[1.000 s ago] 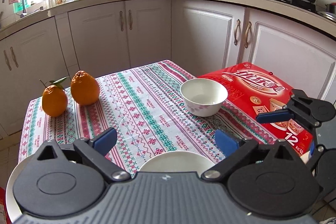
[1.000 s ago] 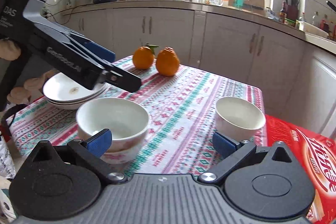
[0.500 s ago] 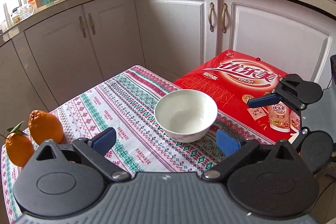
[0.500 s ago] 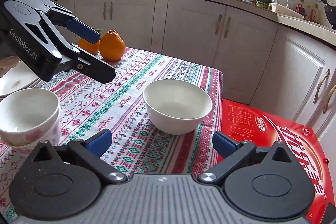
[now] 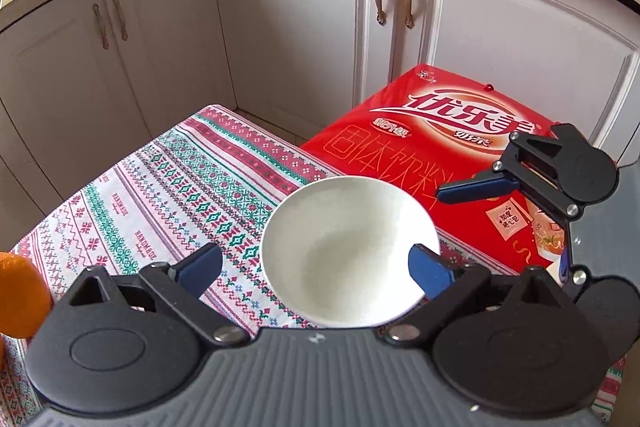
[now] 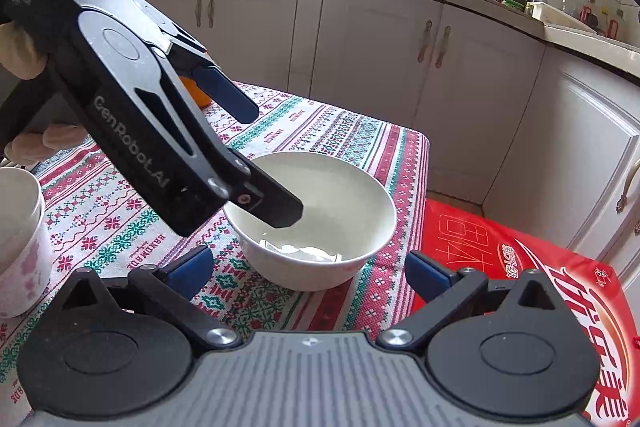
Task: Organize plates and bowls
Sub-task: 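Lift the white bowl with the left tool and carry it over the nested bowls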
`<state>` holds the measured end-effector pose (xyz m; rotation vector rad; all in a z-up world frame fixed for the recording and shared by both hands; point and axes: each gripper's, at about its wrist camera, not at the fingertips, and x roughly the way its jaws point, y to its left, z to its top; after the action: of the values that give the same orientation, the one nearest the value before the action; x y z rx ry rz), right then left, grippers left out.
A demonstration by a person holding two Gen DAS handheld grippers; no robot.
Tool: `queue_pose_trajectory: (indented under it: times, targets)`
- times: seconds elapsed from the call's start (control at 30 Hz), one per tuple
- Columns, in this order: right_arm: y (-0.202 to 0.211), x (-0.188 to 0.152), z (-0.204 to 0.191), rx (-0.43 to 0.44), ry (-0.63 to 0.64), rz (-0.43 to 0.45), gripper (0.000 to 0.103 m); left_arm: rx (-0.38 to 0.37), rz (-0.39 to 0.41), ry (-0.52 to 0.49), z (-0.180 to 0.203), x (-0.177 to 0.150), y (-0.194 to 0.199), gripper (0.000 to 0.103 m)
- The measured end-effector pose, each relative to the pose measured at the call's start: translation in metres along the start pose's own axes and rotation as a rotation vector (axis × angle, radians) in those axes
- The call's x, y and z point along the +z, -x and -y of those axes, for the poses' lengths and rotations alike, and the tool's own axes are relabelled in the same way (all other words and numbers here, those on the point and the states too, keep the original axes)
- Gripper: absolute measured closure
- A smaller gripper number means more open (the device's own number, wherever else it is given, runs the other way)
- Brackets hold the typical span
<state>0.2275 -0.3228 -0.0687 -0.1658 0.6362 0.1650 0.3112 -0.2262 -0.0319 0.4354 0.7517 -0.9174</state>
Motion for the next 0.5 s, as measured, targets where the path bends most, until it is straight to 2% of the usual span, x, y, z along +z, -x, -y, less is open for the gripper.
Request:
queue_pose_trajectory:
  times: [0.07, 0.17, 0.3, 0.5]
  targets:
    - [-0.006, 0.0, 0.001, 0.006, 0.001, -0.004, 0.0, -0.02, -0.012, 0.025, -0.005, 0.002, -0.007, 0.009]
    - [-0.011, 0.0, 0.003, 0.011, -0.003, -0.004, 0.0, -0.036, -0.029, 0.043, -0.01, 0.003, -0.015, 0.021]
    - [-0.014, 0.0, 0.007, 0.027, -0.016, 0.0, 0.002, -0.063, -0.03, 0.066, -0.015, 0.005, -0.022, 0.026]
    - [-0.017, 0.001, 0.009, 0.05, -0.022, -0.003, 0.012, -0.071, -0.043, 0.064, -0.016, 0.007, -0.029, 0.028]
